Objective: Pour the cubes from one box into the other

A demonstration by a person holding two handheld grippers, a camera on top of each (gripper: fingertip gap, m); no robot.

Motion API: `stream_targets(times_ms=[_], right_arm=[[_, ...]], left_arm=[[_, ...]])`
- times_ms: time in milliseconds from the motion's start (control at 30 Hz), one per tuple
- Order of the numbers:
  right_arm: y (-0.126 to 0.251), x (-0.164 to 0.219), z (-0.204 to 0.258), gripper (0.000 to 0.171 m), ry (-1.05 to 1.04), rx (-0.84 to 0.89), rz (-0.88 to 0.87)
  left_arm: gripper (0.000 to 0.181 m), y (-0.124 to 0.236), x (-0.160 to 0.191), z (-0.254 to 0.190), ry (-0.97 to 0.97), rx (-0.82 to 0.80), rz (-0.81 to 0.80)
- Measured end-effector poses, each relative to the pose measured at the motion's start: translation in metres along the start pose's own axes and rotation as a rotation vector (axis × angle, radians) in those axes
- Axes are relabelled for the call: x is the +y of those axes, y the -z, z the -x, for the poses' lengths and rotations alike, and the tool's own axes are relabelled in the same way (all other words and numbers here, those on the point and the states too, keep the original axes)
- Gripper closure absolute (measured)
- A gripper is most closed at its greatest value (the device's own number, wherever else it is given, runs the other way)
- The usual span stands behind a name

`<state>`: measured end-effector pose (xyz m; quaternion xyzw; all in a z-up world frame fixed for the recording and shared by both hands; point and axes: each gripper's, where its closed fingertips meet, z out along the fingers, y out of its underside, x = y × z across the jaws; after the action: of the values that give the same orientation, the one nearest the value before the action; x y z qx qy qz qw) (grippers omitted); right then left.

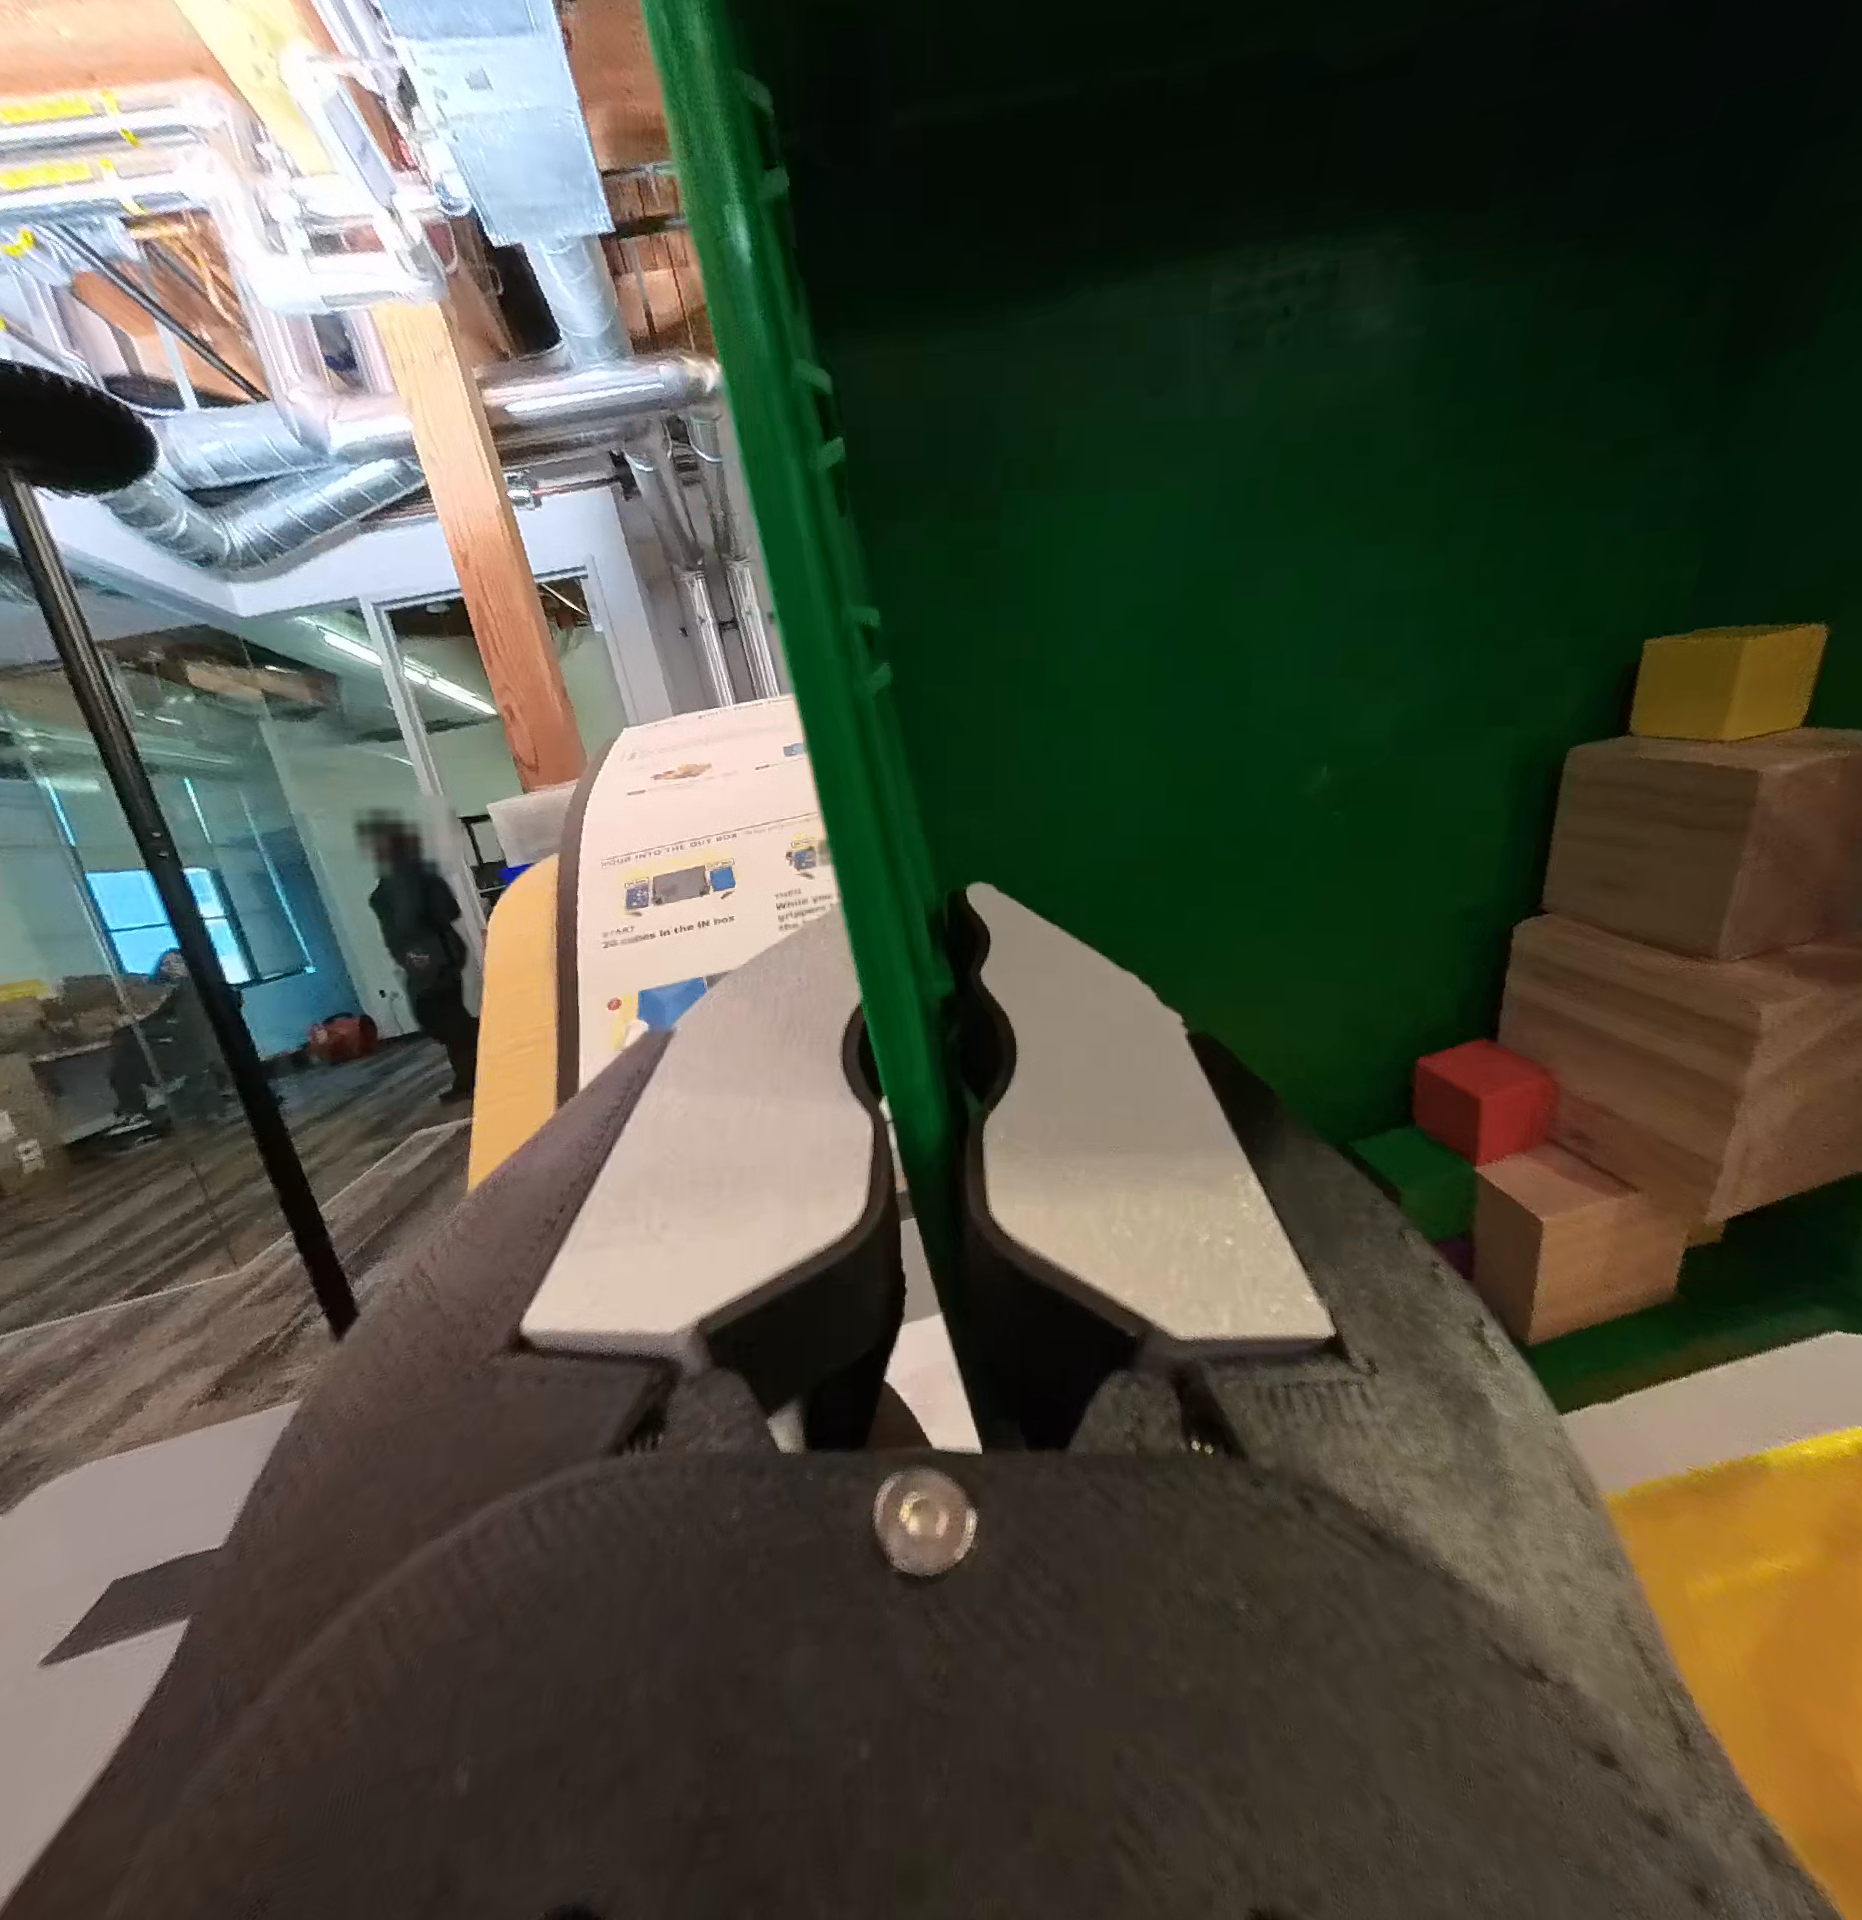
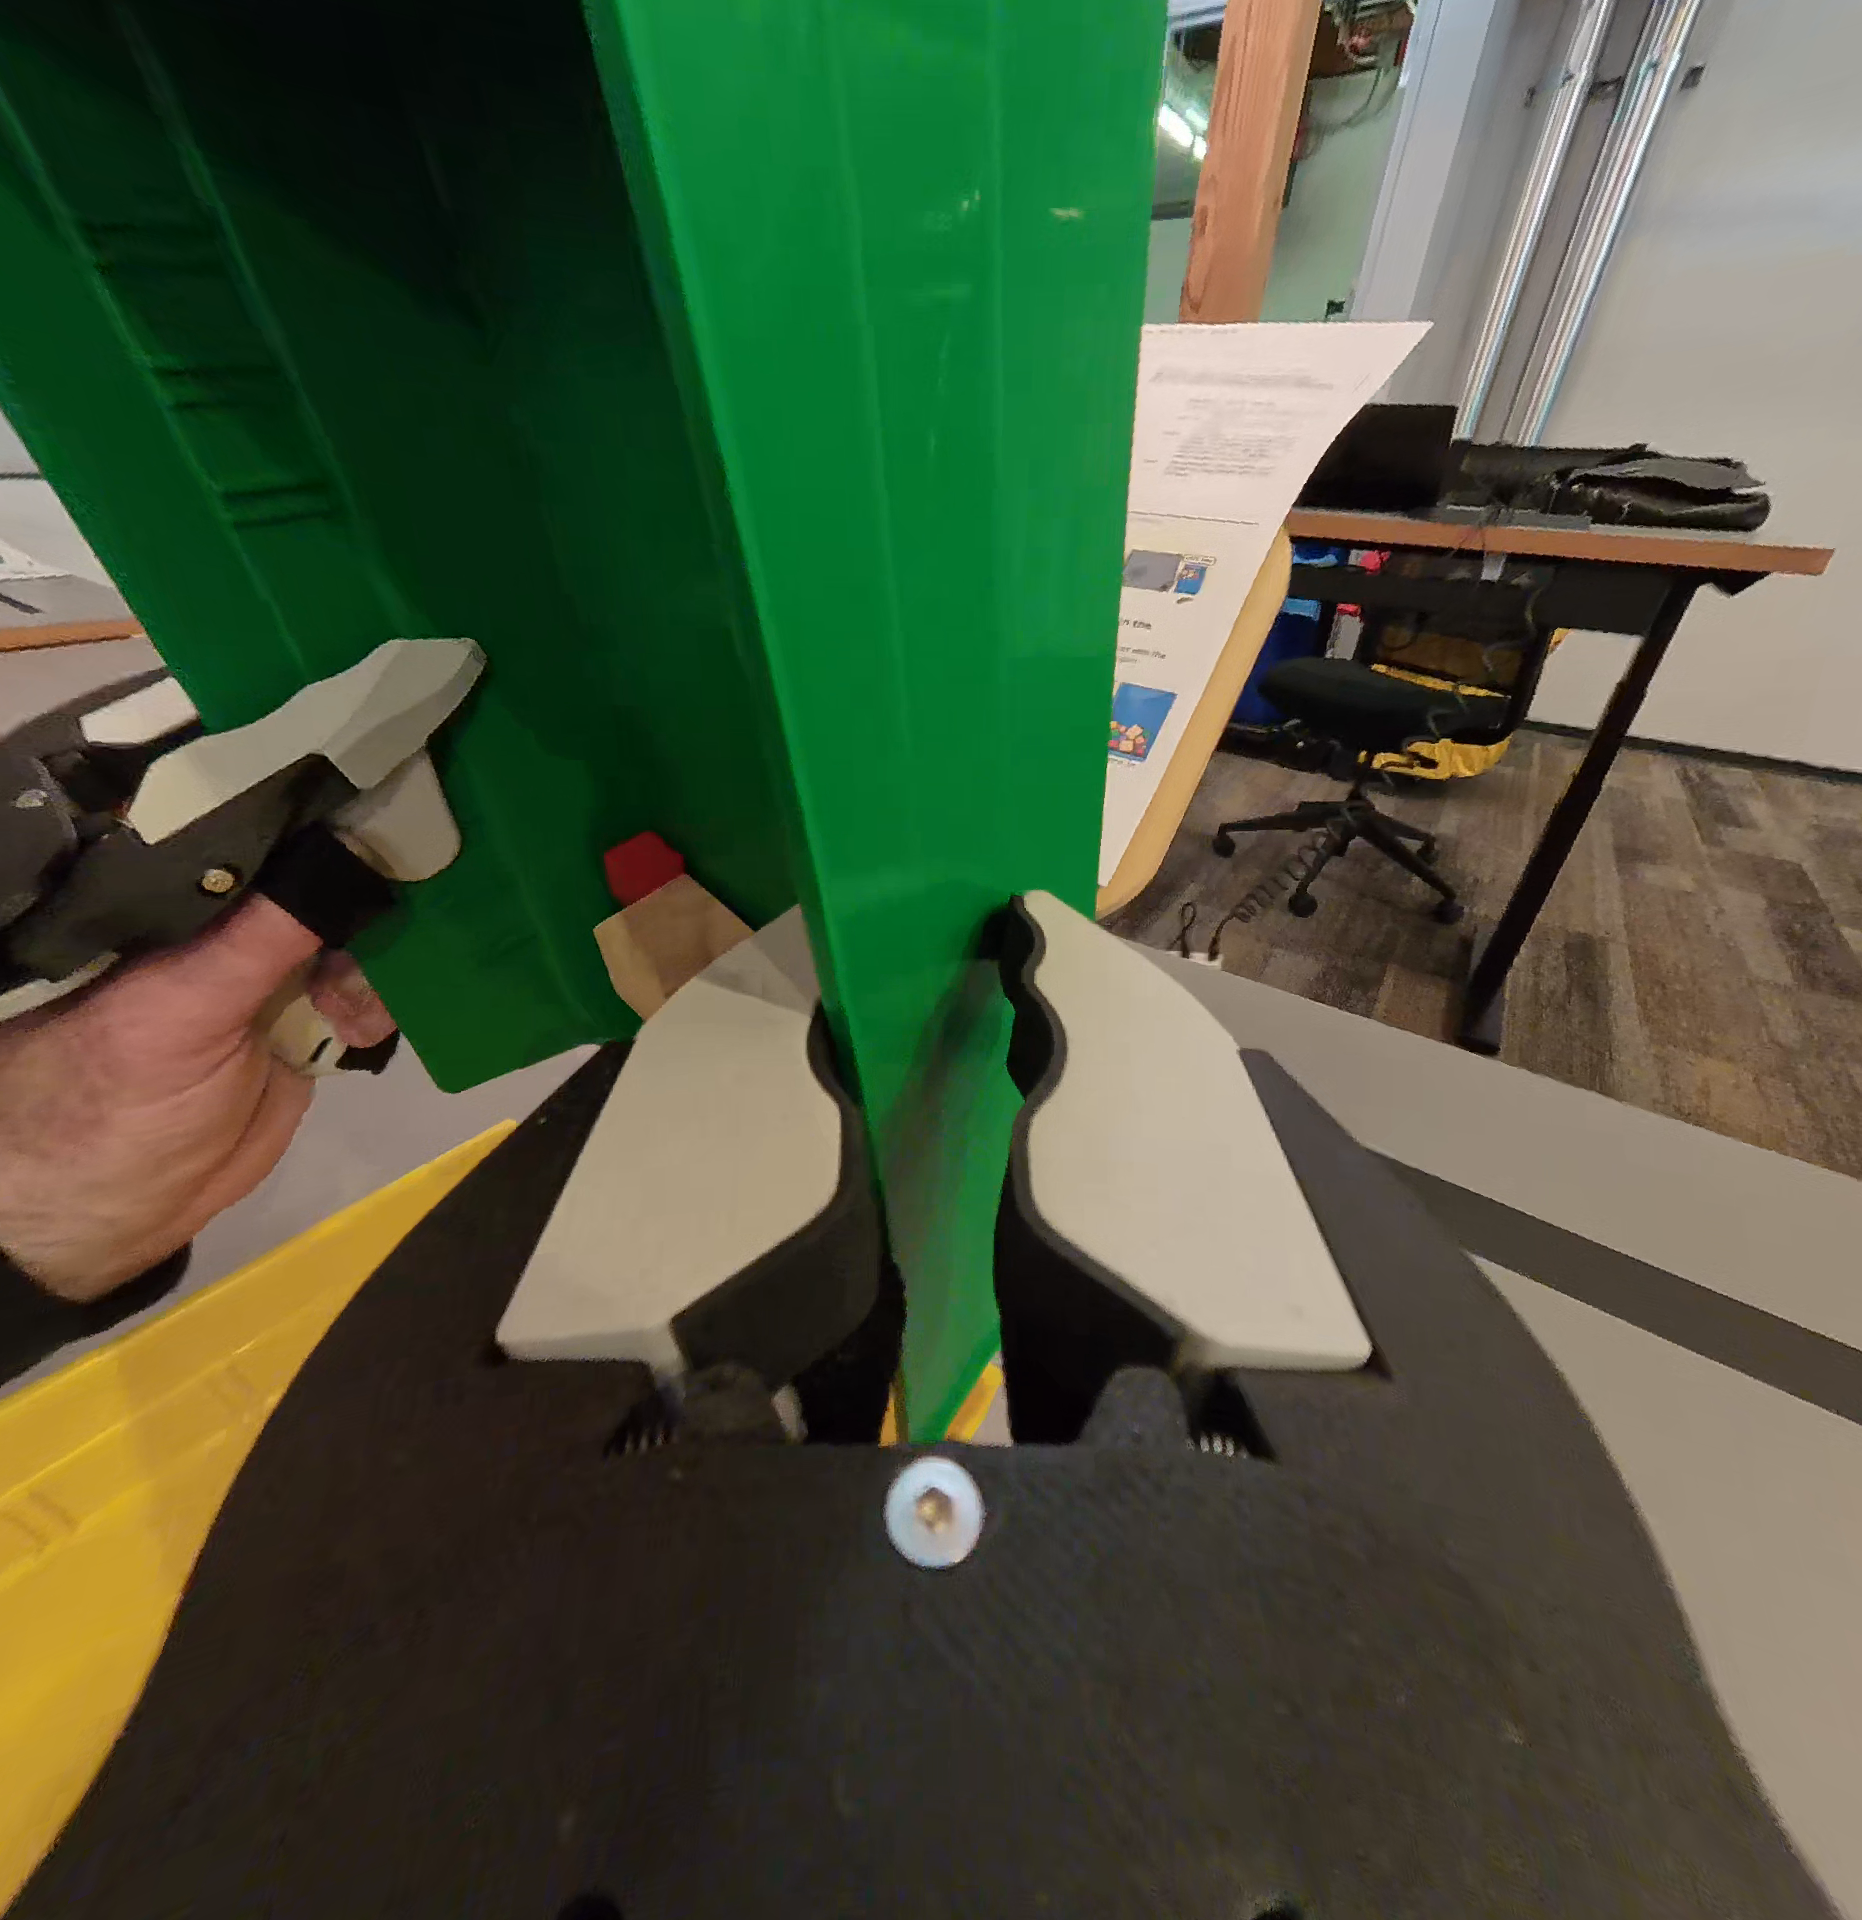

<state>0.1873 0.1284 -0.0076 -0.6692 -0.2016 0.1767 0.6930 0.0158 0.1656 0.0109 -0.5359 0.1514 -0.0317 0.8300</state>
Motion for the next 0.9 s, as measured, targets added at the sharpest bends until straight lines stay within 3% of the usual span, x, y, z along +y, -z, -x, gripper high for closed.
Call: stream_targets(times_ms=[900], right_arm=[[0.002,0.024,0.009,0.148,-0.005,-0.066,-0.098]], left_arm=[[0.173,0.014,0.021,-0.003,0.024,0.019,-0.031]])
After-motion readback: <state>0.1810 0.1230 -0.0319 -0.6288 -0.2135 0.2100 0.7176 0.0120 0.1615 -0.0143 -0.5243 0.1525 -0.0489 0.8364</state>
